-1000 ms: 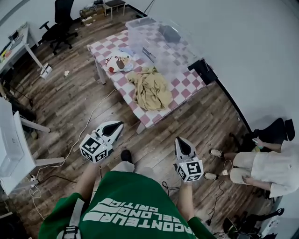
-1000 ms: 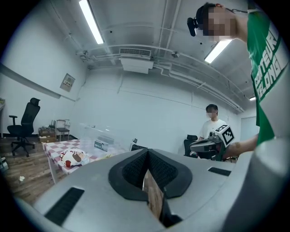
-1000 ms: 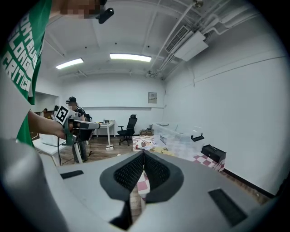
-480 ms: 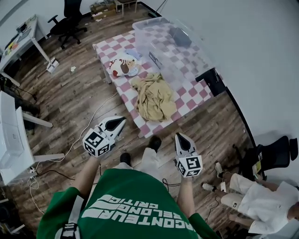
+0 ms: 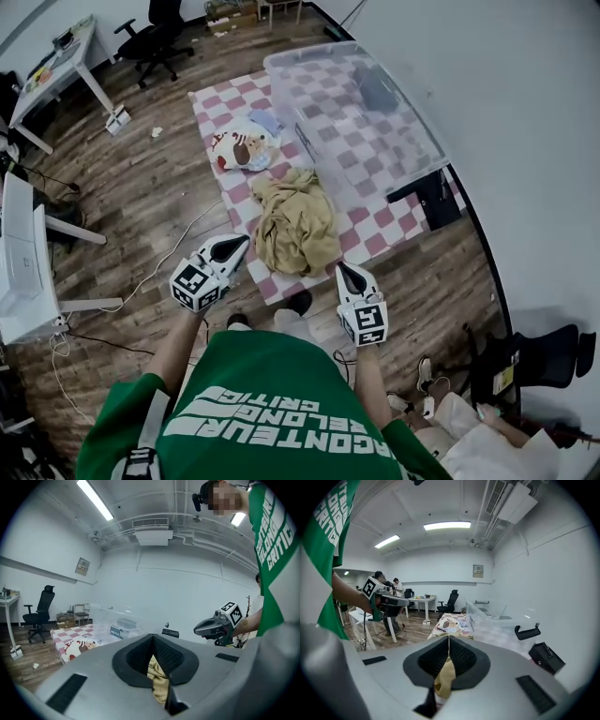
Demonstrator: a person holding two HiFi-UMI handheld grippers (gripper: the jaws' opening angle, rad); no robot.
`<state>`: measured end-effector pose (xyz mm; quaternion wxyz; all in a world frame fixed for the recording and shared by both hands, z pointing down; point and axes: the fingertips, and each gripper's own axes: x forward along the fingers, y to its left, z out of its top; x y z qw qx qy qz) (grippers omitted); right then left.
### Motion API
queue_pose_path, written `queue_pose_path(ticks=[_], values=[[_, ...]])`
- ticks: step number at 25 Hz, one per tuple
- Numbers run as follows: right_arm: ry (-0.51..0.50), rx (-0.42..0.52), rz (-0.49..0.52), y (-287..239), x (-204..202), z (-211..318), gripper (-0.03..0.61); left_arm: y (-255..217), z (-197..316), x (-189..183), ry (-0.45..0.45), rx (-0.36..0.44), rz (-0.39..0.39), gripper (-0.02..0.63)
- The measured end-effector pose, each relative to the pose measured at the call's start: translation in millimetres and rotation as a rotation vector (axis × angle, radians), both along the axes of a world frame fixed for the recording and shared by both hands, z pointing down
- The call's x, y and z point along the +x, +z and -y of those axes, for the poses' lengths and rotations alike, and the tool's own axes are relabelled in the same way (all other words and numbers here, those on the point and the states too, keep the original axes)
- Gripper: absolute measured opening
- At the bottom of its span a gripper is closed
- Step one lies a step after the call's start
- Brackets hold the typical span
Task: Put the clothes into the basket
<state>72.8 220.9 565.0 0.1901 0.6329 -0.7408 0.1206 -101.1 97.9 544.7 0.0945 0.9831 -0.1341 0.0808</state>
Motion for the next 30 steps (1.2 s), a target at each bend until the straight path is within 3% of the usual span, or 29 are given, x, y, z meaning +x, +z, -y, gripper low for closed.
queue_pose_path(ticks=[7, 14, 30], values=[[-0.102, -0.05, 0.043, 30.1, 25.7, 22.6, 0.009, 20.8, 10.5, 36.8, -0.061, -0.01, 0.031, 0.002], [-0.162, -0.068, 0.089, 47.9, 26.3, 44.4, 0.011, 42.8, 18.4, 56.6, -0.079, -0.022, 0.083, 0.002], [-0.089, -0.128, 0.102, 80.1, 14.2, 80.2, 0.011, 85.8, 61.0, 68.3, 0.033, -0.081, 0.117, 0.004]])
